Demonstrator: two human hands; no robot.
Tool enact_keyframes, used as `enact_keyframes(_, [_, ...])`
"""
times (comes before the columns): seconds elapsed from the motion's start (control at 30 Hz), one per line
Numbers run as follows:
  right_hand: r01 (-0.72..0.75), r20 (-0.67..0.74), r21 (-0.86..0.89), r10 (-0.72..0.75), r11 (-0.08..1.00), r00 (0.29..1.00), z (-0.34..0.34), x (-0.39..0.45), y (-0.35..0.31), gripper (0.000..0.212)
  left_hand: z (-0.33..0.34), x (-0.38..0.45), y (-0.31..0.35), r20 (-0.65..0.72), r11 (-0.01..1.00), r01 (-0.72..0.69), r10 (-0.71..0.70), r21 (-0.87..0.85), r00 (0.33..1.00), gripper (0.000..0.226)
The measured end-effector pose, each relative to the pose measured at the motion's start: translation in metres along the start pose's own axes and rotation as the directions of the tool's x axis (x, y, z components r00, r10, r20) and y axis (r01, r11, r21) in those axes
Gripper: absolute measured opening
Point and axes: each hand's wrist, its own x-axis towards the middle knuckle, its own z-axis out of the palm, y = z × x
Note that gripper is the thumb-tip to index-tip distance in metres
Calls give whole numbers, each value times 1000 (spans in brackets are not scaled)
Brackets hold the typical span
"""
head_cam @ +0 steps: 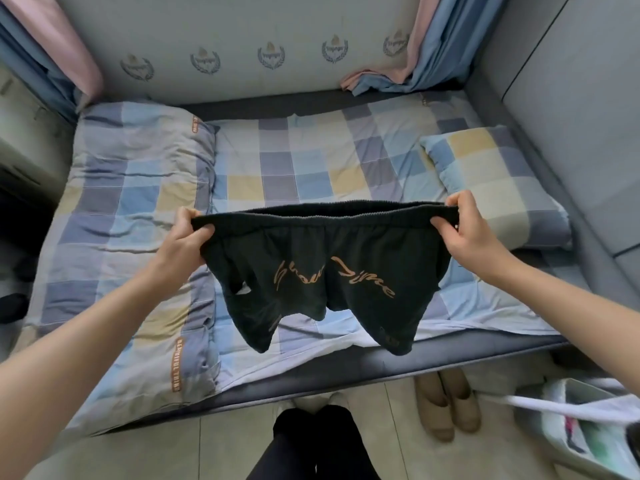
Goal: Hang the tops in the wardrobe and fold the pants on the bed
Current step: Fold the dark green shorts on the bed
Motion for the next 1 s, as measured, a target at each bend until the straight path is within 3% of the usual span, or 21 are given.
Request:
enact_keyframes(0.07, [-53,70,141,44,989,997,1,-2,3,22,2,-5,-4,-3,999,36,-36,-22,999,21])
enact_keyframes(0.17, [-245,266,323,161,914,950,-1,-14,15,32,-2,-17,-21,32,992,61,-65,112,997,16])
enact_keyframes(0.27, [-435,491,279,263,856,831,-5,-28,36,33,-8,-37,-45,194,960,160,-206,232,959,7])
enact_keyframes(0.37, [-547,733,129,292,827,614,-3,-40,54,40,-15,-53,-68,325,881,276,-409,385,852,18])
enact_keyframes(0.43, [-586,805,55,312,808,505,-1,-43,64,50,-22,-58,-77,404,800,307,-543,516,736,33])
enact_keyframes(0.53, [-641,867,-16,330,767,374,1,-34,69,47,-35,-54,-80,455,706,408,-695,579,556,58])
enact_keyframes(0.6, [-640,878,-61,346,766,330,4,-21,67,40,-42,-40,-80,456,704,465,-706,537,542,67])
enact_keyframes(0.67, [-625,847,-91,391,775,361,12,-4,68,41,-48,-16,-83,405,716,498,-692,489,597,73])
enact_keyframes(0.77, [-547,736,-81,420,833,531,36,33,84,47,-45,34,-96,295,749,466,-631,471,717,76])
enact_keyframes(0.9, [-372,405,-16,346,928,846,120,99,156,18,-14,129,-169,127,876,276,-349,396,928,14])
enact_keyframes(1.0, [-371,194,-7,365,929,910,203,132,233,8,16,195,-258,-60,862,200,-195,467,979,3])
